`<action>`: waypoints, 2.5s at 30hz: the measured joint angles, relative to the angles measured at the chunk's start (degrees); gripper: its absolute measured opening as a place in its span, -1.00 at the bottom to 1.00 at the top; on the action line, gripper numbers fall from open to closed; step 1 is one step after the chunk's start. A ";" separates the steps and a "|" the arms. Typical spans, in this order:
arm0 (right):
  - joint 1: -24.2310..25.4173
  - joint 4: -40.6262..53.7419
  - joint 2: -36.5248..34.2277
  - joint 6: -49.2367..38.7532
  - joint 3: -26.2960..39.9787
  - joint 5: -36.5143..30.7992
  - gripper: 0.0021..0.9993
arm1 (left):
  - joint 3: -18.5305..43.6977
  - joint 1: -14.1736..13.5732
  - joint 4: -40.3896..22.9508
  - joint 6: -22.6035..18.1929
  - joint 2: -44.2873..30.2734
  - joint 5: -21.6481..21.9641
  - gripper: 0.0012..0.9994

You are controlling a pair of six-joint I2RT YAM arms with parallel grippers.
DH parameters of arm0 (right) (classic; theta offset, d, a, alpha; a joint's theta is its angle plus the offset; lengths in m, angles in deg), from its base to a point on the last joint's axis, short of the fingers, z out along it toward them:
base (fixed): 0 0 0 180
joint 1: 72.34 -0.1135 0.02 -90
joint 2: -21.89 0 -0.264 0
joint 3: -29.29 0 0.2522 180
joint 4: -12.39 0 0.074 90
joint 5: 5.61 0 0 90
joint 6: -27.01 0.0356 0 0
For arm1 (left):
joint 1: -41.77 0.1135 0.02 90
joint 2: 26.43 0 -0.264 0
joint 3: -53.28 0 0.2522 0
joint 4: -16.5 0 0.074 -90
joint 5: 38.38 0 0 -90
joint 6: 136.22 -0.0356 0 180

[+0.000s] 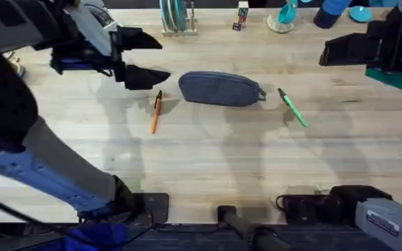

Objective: Unzip the bag, pick up the pens from the table one at a time and place them inside, then zip the bag closed.

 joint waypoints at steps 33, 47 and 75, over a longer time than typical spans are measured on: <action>0.00 0.31 0.00 0.00 0.00 0.00 1.00 | 0.17 -9.36 7.69 -1.18 -12.51 -2.64 -0.88; 0.00 0.91 0.00 0.00 0.00 0.00 1.00 | 0.17 -9.40 7.75 -1.05 -12.51 -2.66 -0.91; 0.02 1.03 -7.11 -35.08 0.07 15.75 0.99 | 0.17 -10.16 8.36 -1.05 -12.51 -2.61 -0.92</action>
